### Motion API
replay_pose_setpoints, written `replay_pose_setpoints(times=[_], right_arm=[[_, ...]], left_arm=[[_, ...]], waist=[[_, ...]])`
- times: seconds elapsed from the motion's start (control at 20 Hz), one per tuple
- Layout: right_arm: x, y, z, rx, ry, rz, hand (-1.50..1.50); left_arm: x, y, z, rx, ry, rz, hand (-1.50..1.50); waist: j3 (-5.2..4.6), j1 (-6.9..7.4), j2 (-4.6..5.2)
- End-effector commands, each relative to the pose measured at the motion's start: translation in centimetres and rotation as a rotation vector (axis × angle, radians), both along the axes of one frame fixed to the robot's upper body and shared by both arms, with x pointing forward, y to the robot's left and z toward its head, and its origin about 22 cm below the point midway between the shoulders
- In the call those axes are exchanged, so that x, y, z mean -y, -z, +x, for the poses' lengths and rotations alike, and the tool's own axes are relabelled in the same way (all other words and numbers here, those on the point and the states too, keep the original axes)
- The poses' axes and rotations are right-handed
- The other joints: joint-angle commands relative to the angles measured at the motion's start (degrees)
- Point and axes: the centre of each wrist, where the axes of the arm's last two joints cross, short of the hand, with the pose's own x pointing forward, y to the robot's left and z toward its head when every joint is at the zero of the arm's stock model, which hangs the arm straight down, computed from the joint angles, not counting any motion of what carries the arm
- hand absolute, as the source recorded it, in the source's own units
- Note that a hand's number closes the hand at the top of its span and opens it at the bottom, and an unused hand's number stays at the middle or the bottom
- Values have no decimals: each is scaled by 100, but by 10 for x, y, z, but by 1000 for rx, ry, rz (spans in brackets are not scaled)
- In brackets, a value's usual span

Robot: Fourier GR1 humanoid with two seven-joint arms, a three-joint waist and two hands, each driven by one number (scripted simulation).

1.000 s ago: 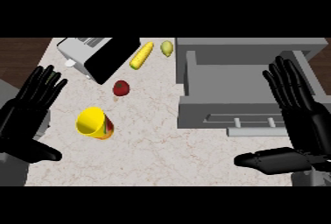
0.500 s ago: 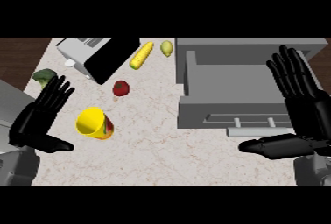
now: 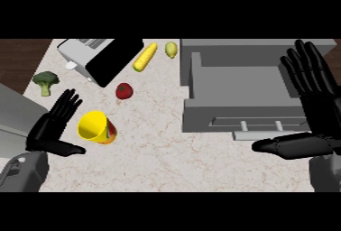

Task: Pick up the cup, place it into the drawer and close the drawer

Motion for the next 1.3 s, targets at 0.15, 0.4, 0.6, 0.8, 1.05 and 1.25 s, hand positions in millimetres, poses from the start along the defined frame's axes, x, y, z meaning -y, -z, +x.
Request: replay_pose_setpoints(times=[0.15,0.4,0.6,0.8,1.05,1.25], right_arm=[[9,-9,13,0,2,-9,-150],[-13,-16,10,18,-16,-12,-150],[-2,-13,5,0,-20,-5,-150],[2,-21,10,2,-15,-1,-150],[12,-15,6,17,-16,14,-150],[-1,-10,8,26,-12,16,-150]], left_arm=[[-12,37,-12,-13,-25,26,-150],[-8,43,-10,0,-42,15,-150],[-5,53,-20,36,-65,17,-150],[-5,53,-20,34,-24,-4,-150],[7,66,-29,57,-49,-13,-150],[19,63,-18,73,-52,-8,-150]], waist=[[-6,-36,20],[-19,-107,52],[-23,-146,61],[-21,-127,51],[-26,-177,71],[-29,-181,84]])
